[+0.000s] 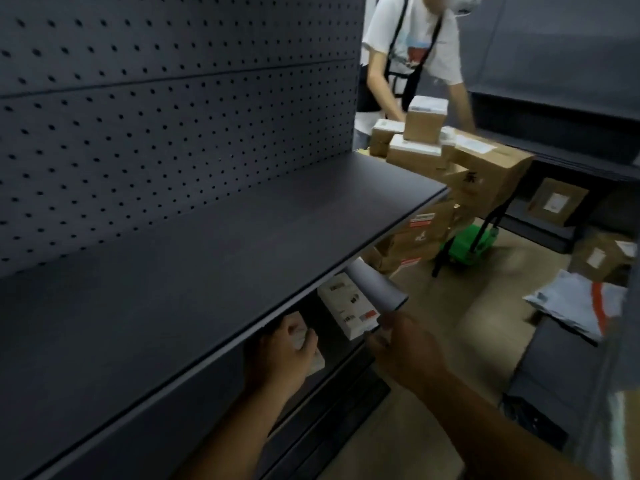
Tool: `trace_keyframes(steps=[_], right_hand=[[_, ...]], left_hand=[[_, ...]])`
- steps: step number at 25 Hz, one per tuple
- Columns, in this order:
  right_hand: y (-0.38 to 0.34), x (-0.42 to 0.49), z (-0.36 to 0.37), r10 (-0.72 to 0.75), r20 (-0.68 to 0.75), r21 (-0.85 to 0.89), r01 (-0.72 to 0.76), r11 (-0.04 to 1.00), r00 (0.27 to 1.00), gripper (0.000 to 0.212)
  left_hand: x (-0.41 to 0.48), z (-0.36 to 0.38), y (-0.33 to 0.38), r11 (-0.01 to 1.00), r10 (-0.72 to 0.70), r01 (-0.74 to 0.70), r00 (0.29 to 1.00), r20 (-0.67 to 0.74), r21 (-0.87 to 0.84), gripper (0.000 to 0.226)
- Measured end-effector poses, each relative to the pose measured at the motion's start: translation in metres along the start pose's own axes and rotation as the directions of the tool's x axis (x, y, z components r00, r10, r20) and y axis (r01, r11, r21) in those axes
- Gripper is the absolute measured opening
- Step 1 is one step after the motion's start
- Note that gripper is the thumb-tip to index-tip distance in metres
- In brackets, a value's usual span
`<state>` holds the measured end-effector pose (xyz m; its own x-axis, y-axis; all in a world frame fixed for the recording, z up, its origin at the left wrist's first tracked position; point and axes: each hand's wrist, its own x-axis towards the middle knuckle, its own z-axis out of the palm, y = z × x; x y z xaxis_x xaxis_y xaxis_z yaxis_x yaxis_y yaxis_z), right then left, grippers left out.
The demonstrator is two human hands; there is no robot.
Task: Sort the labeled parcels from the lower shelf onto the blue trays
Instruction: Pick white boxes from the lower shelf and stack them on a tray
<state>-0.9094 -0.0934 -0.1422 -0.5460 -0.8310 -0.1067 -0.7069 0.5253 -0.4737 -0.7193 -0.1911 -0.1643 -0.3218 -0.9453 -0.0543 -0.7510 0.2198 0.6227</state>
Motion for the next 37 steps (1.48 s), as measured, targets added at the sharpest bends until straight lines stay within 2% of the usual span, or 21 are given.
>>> trace_keyframes(steps=[5,8,12,15,17,22,24,25,27,29,31,34,37], right_hand=[[0.027,0.080,0.026,-0.008,0.096,0.057,0.002,0.998,0.995,0.055],[0.054,0.140,0.062,-0.074,0.038,0.077,0.071,0.994,0.997,0.074],[0.084,0.194,0.113,-0.101,0.010,0.040,0.100,0.994,0.995,0.092],[0.105,0.207,0.140,-0.095,0.018,0.018,0.095,0.995,0.995,0.101],[0.111,0.206,0.151,-0.099,0.013,0.071,0.097,0.993,0.995,0.100],[0.108,0.192,0.170,-0.125,-0.070,0.304,0.140,0.942,0.990,0.073],[0.101,0.187,0.172,-0.123,-0.055,0.474,0.134,0.870,0.991,0.064],[0.098,0.185,0.170,-0.108,-0.032,0.552,0.108,0.827,0.994,0.063],[0.091,0.181,0.160,-0.040,0.041,0.646,0.004,0.763,0.998,0.058],[0.081,0.170,0.142,0.007,0.116,0.690,-0.086,0.719,0.993,0.050],[0.072,0.151,0.123,-0.029,0.137,0.713,-0.078,0.697,0.990,0.039],[0.054,0.117,0.102,-0.089,0.169,0.702,-0.057,0.710,0.982,0.033],[0.030,0.088,0.094,-0.122,0.240,0.674,-0.076,0.734,0.963,0.031]], left_hand=[[0.030,0.037,-0.022,0.982,-0.182,0.186,0.977,-0.109,0.030,0.053],[0.045,0.087,-0.044,0.937,-0.336,0.348,0.918,-0.210,0.023,0.081],[0.054,0.146,-0.074,0.879,-0.451,0.476,0.838,-0.308,0.009,0.116],[0.056,0.169,-0.085,0.860,-0.487,0.510,0.820,-0.300,-0.001,0.125],[0.055,0.179,-0.088,0.859,-0.493,0.512,0.817,-0.299,-0.019,0.122],[0.057,0.191,-0.080,0.856,-0.486,0.516,0.802,-0.348,-0.006,0.110],[0.056,0.190,-0.075,0.850,-0.522,0.465,0.806,-0.279,-0.248,0.091],[0.053,0.188,-0.073,0.813,-0.542,0.437,0.809,-0.227,-0.385,0.078],[0.047,0.178,-0.070,0.730,-0.583,0.409,0.790,-0.187,-0.547,0.061],[0.033,0.158,-0.064,0.657,-0.640,0.394,0.742,-0.199,-0.643,0.057],[0.013,0.133,-0.054,0.631,-0.673,0.396,0.707,-0.217,-0.667,0.064],[-0.021,0.099,-0.046,0.621,-0.692,0.388,0.680,-0.242,-0.681,0.069],[-0.057,0.069,-0.044,0.587,-0.726,0.366,0.632,-0.270,-0.722,0.059]])
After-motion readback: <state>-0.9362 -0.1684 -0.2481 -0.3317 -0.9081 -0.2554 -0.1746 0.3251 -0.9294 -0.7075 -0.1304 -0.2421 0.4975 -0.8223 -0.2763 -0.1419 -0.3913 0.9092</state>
